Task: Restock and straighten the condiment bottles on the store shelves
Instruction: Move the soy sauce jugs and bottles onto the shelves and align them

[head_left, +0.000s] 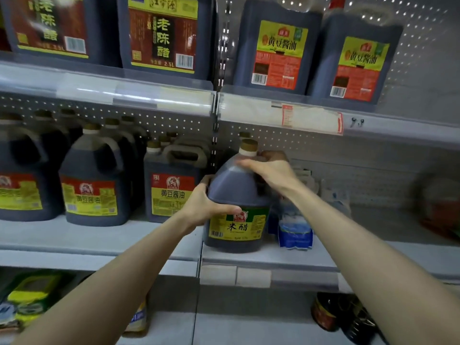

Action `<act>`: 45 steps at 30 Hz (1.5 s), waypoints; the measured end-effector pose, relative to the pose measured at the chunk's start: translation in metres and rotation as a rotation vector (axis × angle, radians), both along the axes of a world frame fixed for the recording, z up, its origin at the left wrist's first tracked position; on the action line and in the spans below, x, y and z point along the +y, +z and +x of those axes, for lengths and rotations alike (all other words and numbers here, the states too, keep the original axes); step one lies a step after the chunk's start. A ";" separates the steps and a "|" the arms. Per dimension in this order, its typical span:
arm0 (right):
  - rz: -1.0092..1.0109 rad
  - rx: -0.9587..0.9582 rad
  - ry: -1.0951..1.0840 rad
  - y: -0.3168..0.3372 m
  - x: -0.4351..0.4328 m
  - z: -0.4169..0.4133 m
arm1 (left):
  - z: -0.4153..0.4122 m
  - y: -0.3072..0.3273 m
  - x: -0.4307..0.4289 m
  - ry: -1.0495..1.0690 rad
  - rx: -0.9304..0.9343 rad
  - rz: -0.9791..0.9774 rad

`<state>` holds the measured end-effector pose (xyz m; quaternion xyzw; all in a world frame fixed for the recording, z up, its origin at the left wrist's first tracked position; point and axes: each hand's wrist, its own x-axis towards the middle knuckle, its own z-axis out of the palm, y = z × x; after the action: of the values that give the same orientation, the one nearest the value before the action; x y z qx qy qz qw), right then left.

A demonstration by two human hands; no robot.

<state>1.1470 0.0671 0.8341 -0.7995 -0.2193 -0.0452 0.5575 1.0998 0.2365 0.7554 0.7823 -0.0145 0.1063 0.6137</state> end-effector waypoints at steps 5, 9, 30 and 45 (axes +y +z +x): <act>0.042 -0.041 -0.052 -0.013 0.006 0.019 | 0.017 -0.016 -0.003 0.023 -0.004 -0.038; 0.063 -0.048 -0.077 -0.023 0.002 0.030 | 0.023 -0.020 -0.007 -0.007 -0.012 -0.051; 0.007 0.265 -0.135 -0.102 -0.022 -0.004 | -0.011 -0.035 -0.037 0.073 0.034 -0.224; 0.134 0.419 -0.153 -0.119 -0.020 0.002 | 0.000 -0.045 -0.038 0.157 0.069 -0.271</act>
<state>1.1490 0.0471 0.7151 -0.7669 -0.0340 0.0652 0.6376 1.0998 0.1980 0.7106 0.6944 0.0822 0.1278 0.7034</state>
